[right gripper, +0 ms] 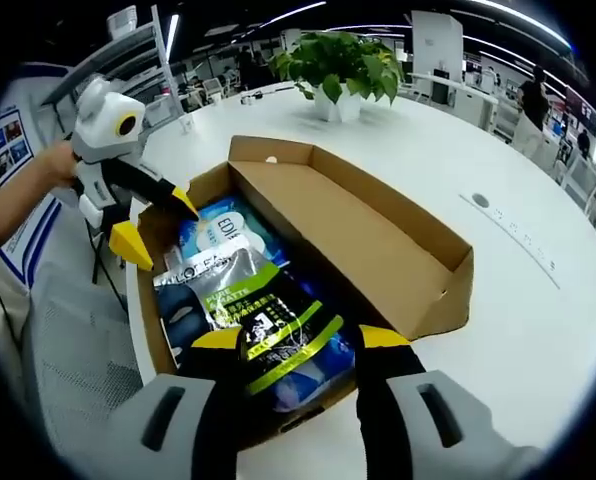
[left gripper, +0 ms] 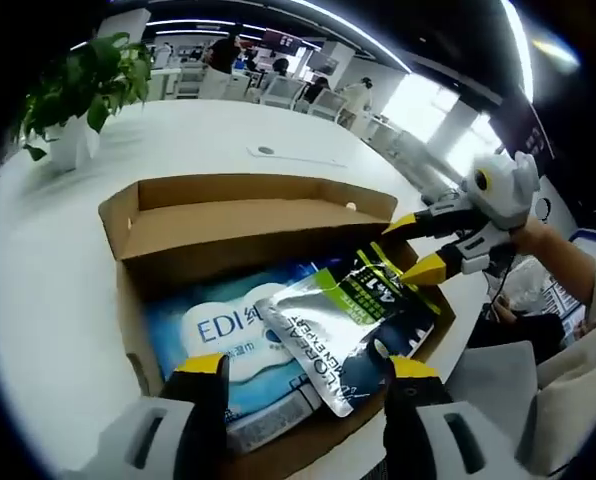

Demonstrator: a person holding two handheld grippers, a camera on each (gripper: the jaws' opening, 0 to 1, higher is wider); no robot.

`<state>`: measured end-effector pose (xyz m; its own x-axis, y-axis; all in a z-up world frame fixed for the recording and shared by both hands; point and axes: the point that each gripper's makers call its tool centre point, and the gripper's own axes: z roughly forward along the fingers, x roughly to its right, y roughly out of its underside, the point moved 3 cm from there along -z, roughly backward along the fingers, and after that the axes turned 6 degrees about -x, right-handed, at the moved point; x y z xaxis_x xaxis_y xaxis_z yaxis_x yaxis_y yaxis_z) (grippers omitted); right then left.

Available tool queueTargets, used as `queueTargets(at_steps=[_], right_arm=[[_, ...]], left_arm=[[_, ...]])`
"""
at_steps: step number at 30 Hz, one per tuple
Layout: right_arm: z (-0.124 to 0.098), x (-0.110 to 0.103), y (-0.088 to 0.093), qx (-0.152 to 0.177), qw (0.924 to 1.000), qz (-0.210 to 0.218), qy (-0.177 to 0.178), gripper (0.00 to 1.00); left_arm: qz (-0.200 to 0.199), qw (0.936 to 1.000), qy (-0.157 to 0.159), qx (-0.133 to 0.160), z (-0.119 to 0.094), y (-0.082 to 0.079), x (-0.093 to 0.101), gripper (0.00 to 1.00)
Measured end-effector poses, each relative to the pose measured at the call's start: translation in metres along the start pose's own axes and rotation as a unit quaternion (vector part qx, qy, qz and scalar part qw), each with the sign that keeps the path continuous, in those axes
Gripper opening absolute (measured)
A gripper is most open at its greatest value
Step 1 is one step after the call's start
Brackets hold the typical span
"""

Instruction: Operate the shoe box by opening the lid, removing the specified soft item, and placing it in the target area until the item is outside and the box remains undamaged.

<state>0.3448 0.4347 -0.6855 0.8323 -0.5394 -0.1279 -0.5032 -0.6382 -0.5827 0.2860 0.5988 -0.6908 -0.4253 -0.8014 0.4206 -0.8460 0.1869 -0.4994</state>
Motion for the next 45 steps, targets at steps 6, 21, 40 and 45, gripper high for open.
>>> queueTargets(at_steps=[6, 21, 40, 45], right_arm=[[0.006, -0.001, -0.001, -0.009, 0.9999, -0.003, -0.005, 0.4], [0.018, 0.0, -0.002, -0.027, 0.9996, 0.011, -0.006, 0.36], [0.015, 0.001, 0.004, -0.024, 0.9986, 0.046, -0.002, 0.16], [0.02, -0.005, 0.003, -0.021, 0.9982, 0.053, -0.02, 0.25]], left_arm=[[-0.03, 0.999, 0.031, -0.016, 0.005, 0.006, 0.006, 0.67], [-0.101, 0.9923, 0.065, -0.029, 0.02, 0.014, 0.007, 0.35], [-0.044, 0.9981, 0.044, 0.001, 0.01, 0.009, 0.0, 0.01], [-0.04, 0.9979, 0.049, 0.012, 0.003, 0.009, 0.004, 0.0]])
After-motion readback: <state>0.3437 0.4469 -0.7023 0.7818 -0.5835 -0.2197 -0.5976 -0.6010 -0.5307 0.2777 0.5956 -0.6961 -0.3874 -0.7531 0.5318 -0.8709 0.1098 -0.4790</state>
